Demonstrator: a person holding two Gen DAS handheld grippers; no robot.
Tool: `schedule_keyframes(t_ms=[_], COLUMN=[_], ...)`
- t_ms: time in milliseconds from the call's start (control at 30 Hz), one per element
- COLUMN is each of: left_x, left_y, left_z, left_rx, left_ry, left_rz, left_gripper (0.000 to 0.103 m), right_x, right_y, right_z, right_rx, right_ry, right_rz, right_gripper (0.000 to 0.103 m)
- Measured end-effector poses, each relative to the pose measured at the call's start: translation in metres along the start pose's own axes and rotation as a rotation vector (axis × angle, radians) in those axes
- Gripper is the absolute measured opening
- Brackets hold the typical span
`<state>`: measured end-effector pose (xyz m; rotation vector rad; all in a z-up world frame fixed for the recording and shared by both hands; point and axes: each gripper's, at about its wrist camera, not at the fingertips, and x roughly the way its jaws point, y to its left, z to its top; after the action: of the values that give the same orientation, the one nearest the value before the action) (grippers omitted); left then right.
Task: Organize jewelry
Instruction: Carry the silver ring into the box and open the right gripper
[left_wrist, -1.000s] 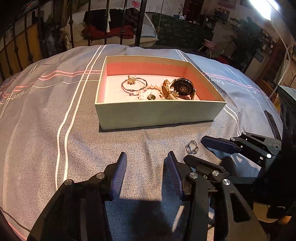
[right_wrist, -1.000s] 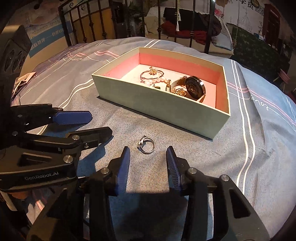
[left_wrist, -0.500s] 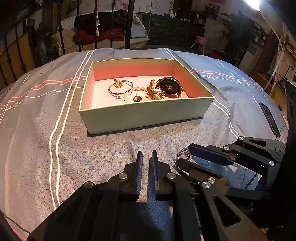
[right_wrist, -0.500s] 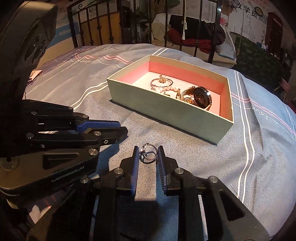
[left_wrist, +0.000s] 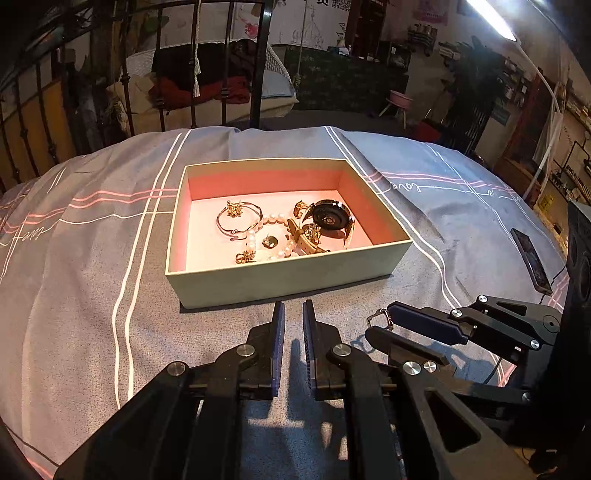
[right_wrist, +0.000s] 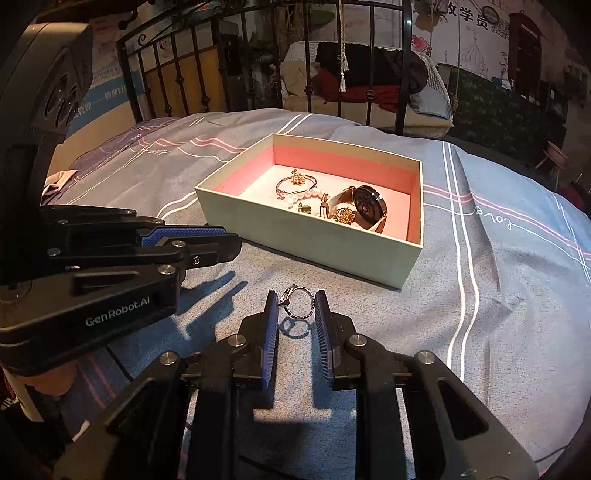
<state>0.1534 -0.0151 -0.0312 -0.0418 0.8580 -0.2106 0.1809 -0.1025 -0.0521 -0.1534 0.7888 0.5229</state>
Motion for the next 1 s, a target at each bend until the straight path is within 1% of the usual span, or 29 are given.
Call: schedule_keyframes(t_ms=[300, 500, 733, 1000], left_x=[-0.001, 0.010, 0.031, 0.049], left_y=[0.005, 0.007, 0.011, 0.016], left_z=[0.036, 0.054, 0.061, 0.070], left_rx=[-0.013, -0.014, -0.026, -0.030], left_ry=[-0.049, -0.047, -0.012, 0.010], left_rz=[0.025, 0.032, 0.051, 0.068], left_gripper=[0.010, 0.010, 0.010, 0.010], right_x=[0.000, 0.007, 0.023, 0.042], right_y=[-0.007, -0.014, -0.024, -0.028], right_z=[0.033, 0.053, 0.064, 0.066], right_rx=[-0.019, -0.017, -0.011, -0.027], right_ry=[-0.055, -0.078, -0.059, -0.020], right_rz=[-0.037, -0.051, -0.054, -0.068], right_gripper=[0.021, 0.021, 0.021, 0.021])
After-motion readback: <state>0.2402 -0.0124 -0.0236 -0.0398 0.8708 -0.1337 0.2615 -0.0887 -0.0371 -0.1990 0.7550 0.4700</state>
